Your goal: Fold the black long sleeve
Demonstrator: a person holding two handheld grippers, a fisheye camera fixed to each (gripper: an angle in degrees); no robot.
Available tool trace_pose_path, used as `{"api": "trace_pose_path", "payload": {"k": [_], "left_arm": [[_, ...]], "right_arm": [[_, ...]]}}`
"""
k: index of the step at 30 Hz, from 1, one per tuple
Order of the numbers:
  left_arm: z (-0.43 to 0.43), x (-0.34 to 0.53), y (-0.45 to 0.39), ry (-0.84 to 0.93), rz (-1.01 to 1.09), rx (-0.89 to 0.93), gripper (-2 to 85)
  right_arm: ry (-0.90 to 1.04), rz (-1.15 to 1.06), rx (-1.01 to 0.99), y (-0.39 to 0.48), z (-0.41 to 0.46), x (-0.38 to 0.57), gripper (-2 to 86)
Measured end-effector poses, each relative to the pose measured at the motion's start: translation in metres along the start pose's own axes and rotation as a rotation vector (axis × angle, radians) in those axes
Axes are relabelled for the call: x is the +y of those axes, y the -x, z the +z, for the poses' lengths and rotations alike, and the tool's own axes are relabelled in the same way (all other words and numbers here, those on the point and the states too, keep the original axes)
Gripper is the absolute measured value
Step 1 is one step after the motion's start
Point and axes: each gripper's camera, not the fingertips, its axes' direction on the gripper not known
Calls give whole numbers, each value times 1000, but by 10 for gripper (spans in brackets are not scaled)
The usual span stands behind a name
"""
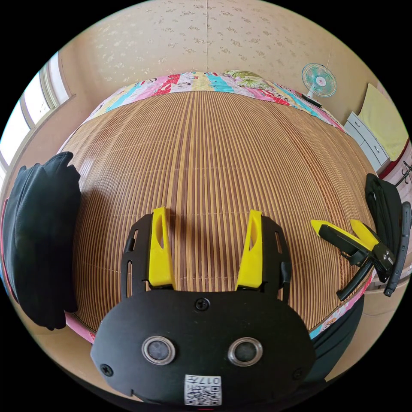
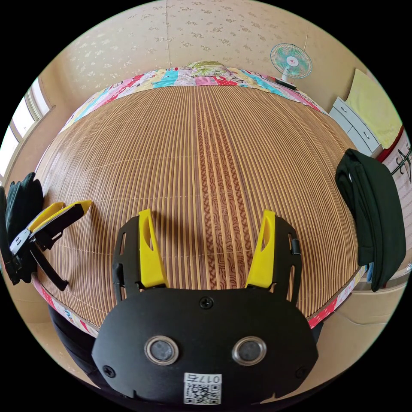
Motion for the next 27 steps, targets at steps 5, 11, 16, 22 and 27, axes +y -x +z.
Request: {"api": "trace_pose_path", "payload": {"k": [5, 11, 16, 22, 27], "left_arm": [[1, 0, -1, 0, 0, 0, 243], [2, -1, -3, 0, -1, 0, 244], [4, -2, -6, 0, -1, 0, 244], [6, -5, -12, 0, -2, 0, 244], [7, -8, -18, -1, -3, 1, 244]], "right_arm": [[0, 1, 0, 2, 0, 1, 321], [0, 1, 0, 5, 0, 1, 321], [0, 2, 0, 7, 0, 1, 320], [0, 3, 0, 12, 1, 0, 320], [0, 3, 0, 16, 1, -2, 321]]}}
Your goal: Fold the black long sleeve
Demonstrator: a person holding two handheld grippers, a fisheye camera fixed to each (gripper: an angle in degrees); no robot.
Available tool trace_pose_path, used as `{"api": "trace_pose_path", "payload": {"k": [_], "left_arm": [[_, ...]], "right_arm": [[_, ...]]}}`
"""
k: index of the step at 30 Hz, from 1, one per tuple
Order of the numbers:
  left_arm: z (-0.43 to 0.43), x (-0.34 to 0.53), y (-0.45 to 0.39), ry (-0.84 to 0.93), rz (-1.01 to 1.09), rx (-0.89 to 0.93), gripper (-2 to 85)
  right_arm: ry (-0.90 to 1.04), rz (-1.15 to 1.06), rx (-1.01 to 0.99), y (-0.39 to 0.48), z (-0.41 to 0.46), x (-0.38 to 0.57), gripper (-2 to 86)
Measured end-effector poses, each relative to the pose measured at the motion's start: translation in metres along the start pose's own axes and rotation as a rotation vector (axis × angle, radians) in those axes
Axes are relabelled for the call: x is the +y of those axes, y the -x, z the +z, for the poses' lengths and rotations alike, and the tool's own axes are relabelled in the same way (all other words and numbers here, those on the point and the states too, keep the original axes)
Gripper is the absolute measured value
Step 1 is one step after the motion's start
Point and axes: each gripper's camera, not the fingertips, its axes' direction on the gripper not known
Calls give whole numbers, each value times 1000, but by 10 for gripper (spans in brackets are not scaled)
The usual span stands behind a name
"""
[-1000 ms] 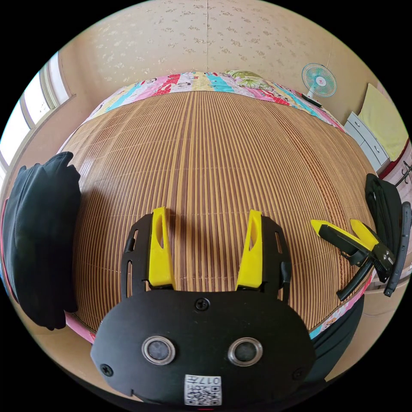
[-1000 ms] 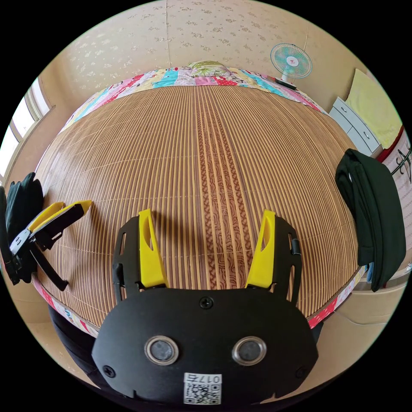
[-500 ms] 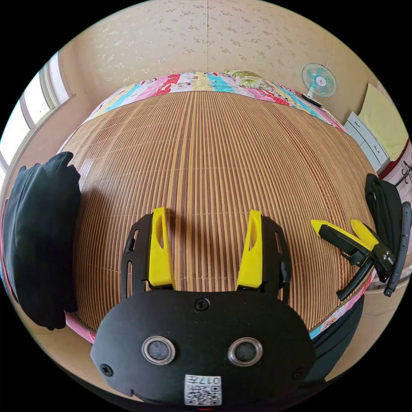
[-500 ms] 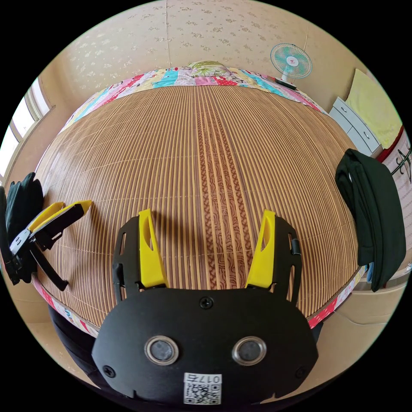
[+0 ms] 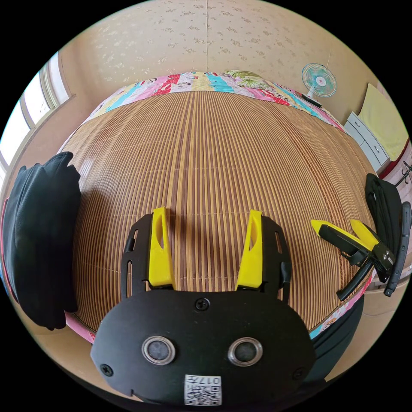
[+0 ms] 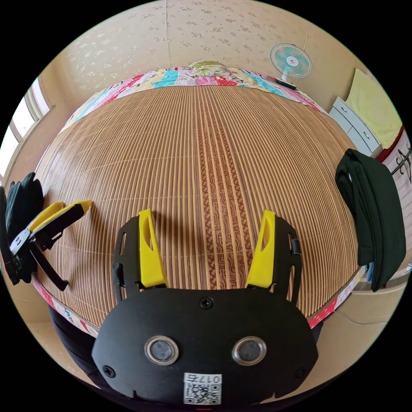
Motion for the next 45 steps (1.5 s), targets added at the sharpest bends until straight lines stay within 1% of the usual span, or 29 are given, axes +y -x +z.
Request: {"api": "trace_pose_path", "payload": {"k": [24, 45], "left_arm": [[7, -27, -36, -2, -4, 3, 244], [2, -67, -58, -1, -13, 4, 244]], "right_arm": [[-1, 3, -1, 25, -5, -21, 321], [2, 9, 4, 39, -30, -63, 321]]}}
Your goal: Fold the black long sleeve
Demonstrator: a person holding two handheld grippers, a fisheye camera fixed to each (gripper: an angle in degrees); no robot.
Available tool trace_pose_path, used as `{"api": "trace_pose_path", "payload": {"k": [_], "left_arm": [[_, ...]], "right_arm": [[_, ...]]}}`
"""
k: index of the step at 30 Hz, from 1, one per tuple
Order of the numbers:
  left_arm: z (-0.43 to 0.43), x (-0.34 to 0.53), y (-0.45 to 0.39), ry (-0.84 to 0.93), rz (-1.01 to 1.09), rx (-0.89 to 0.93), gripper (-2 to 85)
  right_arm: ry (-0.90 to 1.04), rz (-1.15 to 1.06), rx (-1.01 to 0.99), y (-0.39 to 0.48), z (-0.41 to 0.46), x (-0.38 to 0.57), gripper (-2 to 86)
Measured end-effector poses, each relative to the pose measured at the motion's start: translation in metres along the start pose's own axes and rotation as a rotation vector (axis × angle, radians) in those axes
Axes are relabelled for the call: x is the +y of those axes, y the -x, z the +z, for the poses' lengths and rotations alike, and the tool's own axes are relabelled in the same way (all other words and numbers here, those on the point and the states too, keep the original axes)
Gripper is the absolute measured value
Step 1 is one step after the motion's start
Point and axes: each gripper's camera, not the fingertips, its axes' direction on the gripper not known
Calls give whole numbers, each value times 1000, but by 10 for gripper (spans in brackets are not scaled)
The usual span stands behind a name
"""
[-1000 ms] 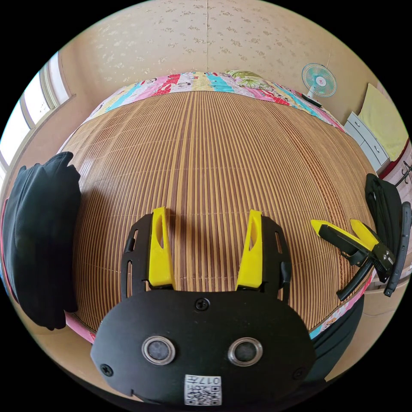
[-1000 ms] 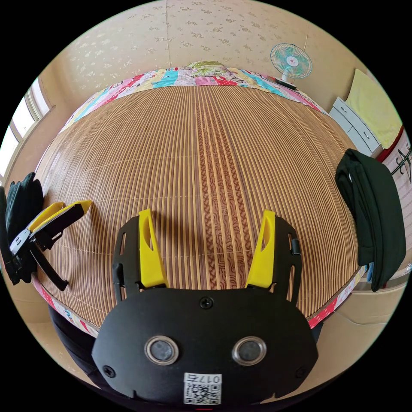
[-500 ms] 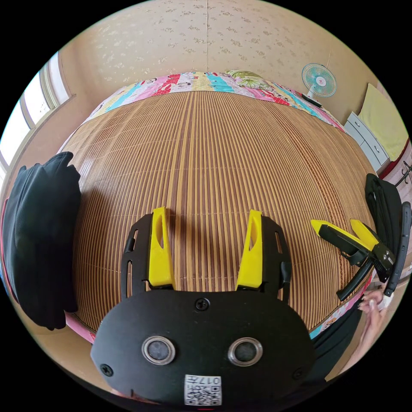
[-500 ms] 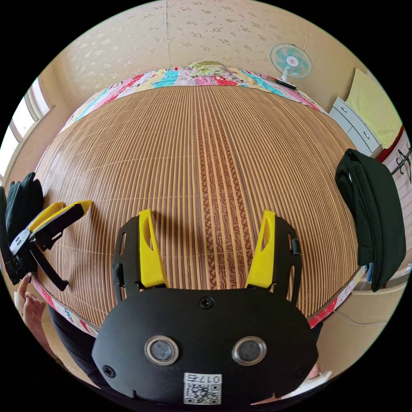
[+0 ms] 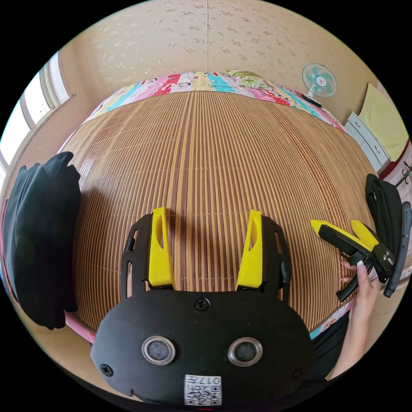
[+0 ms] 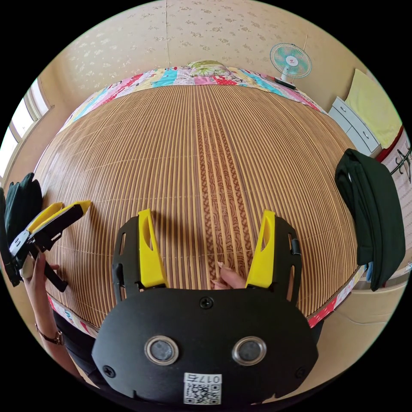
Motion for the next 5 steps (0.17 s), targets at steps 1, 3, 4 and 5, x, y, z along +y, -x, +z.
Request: {"api": "trace_pose_path", "payload": {"k": [1, 3, 4, 5], "left_arm": [[-1, -4, -2, 10, -1, -7, 244], [-4, -6, -2, -3, 1, -8, 244], [-5, -8, -1, -5, -3, -1, 244], [-6, -12, 1, 0, -5, 4, 244]], "right_arm": [[1, -1, 4, 1, -2, -3, 321], [-2, 2, -2, 0, -7, -8, 321], [-1, 2, -2, 0, -9, -11, 321], [-2, 2, 0, 0, -12, -14, 321]]}}
